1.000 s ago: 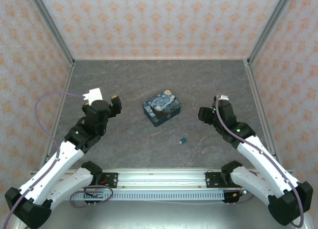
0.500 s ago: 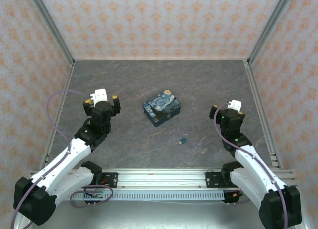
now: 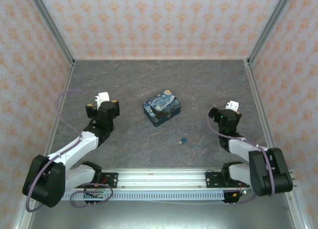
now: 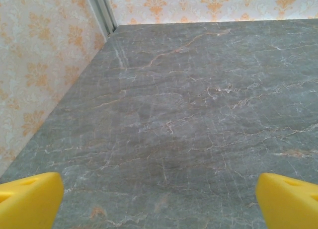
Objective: Unlock the padlock with the key
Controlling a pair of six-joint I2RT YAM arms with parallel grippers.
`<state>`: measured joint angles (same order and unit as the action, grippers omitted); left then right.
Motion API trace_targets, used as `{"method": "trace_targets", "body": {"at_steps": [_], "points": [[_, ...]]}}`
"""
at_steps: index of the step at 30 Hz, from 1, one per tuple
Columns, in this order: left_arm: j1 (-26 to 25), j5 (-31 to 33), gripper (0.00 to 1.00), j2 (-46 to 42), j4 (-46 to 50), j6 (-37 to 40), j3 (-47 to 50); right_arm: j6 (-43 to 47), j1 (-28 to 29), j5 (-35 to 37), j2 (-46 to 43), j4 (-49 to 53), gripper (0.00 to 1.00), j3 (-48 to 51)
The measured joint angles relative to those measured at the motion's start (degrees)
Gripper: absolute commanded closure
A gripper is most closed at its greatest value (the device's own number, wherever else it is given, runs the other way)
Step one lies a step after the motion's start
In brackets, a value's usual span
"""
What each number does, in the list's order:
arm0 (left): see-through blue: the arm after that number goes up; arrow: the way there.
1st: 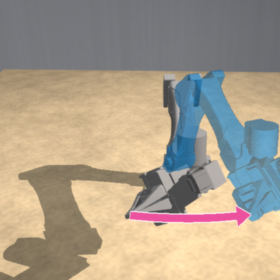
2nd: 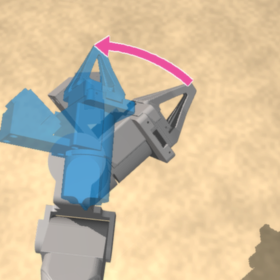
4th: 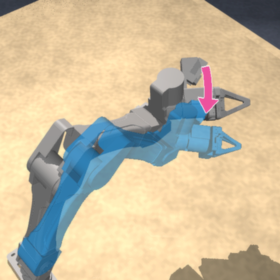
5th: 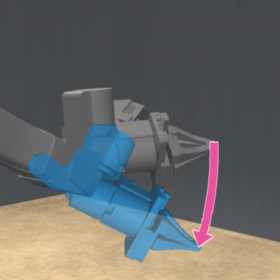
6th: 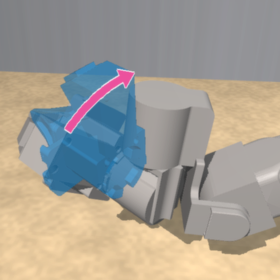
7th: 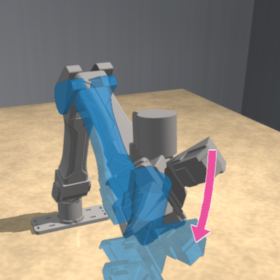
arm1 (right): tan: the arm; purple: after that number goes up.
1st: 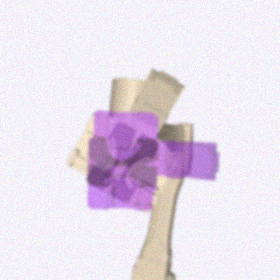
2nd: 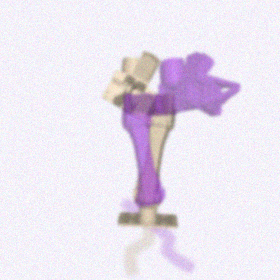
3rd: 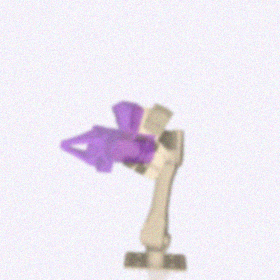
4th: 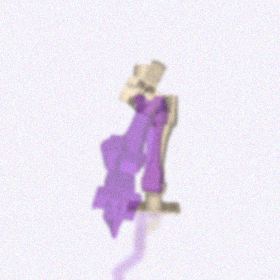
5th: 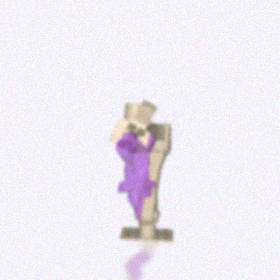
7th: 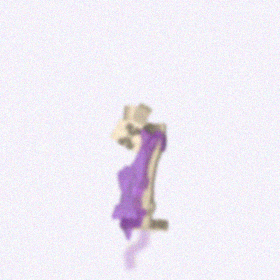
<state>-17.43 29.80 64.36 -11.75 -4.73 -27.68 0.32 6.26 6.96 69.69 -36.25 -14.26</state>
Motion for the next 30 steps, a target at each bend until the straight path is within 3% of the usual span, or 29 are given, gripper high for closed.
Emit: {"method": "trace_targets", "body": {"at_steps": [11, 20, 24, 30], "points": [[3.21, -4.92, 0.00, 9.70, -14.95, 3.45, 4.20, 2.99, -3.96, -5.51, 15.30, -17.05, 0.01, -0.50], [8.37, -11.43, 0.00, 11.06, -25.29, 5.88, 6.69, 2.95, -6.05, -9.73, 17.25, -11.67, 0.01, -9.07], [12.48, -13.60, 0.00, 17.38, -32.85, 4.81, 8.37, 2.71, -7.06, -10.40, 17.27, -10.21, 0.01, -9.42], [13.46, -17.99, 0.00, 21.81, -31.19, 4.61, 5.44, 2.71, -7.06, -11.28, 17.27, -8.98, 0.01, -9.40]]}}
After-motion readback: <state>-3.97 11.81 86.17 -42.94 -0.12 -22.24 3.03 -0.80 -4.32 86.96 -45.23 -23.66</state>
